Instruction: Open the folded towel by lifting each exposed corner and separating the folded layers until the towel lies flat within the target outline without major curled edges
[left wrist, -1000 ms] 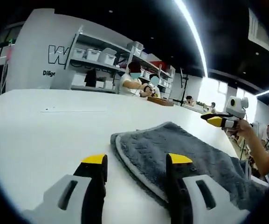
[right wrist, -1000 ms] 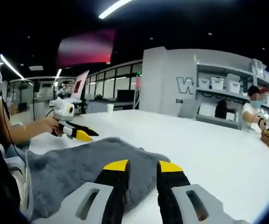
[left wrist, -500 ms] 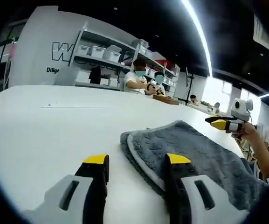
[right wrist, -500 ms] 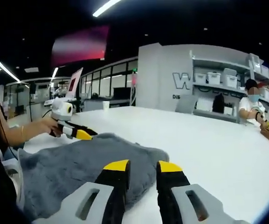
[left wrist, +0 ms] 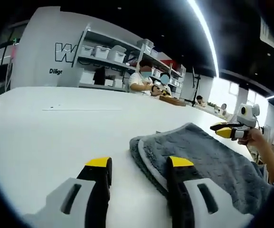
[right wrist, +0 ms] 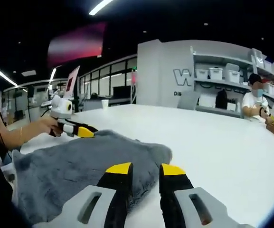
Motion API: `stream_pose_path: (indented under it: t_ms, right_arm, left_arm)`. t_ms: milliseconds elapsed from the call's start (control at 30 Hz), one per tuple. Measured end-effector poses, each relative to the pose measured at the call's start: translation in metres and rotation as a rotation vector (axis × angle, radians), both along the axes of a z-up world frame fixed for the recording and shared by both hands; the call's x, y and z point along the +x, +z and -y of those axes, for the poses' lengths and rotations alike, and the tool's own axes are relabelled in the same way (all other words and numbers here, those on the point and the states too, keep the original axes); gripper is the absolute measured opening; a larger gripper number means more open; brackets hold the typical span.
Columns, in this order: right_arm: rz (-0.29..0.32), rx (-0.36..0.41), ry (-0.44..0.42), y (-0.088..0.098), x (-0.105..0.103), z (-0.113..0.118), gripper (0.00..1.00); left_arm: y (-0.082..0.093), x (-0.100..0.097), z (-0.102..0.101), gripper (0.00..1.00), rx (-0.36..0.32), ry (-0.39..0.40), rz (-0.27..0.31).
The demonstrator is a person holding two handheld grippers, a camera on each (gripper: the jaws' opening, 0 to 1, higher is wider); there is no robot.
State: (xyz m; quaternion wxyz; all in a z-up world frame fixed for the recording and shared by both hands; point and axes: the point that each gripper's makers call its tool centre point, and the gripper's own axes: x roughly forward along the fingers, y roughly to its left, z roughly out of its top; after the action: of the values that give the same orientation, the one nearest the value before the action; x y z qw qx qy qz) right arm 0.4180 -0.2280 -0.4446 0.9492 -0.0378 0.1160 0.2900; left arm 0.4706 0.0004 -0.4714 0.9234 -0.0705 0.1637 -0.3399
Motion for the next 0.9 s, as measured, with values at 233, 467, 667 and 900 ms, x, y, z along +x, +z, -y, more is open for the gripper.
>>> stream_pose_path:
  t_ms: [233,467,667,900]
  right_arm:
    - [-0.018,0.010,0.006,-0.006,0.001,-0.002,0.17]
    - [-0.041,0.009,-0.025,-0.013,0.005,0.006,0.18]
    - [-0.065,0.014,-0.029,-0.019,0.003,0.004,0.18]
    - [-0.080,0.024,-0.026,-0.026,0.003,0.001,0.17]
  left_arm:
    - [-0.003,0.005,0.007,0.42,-0.008,-0.007,-0.009]
    - [-0.004,0.008,0.011,0.39,-0.015,-0.022,-0.014]
    - [-0.005,0.011,0.017,0.36,-0.019,-0.032,-0.014]
    - [-0.007,0.013,0.024,0.29,-0.021,-0.064,-0.014]
